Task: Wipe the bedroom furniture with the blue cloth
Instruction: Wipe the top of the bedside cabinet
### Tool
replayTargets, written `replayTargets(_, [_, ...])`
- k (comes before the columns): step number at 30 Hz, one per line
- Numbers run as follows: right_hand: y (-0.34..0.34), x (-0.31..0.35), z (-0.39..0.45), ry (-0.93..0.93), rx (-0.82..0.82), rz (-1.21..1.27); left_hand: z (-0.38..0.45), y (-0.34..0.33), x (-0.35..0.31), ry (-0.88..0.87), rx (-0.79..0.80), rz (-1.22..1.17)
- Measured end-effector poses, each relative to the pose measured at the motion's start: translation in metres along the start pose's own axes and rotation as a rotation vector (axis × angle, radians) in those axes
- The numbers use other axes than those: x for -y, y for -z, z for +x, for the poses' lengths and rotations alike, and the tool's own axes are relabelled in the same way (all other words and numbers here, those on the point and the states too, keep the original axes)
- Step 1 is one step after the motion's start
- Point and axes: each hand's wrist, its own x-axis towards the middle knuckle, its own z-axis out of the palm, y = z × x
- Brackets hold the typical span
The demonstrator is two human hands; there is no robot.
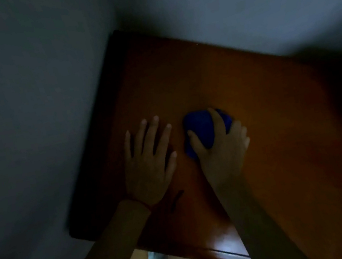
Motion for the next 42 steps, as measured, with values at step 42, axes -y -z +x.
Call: replayTargets(42, [-0.01,0.034,0.065,0.256,0.133,0.03,0.014,0.002,0.008,0.171,0.012,-0.057])
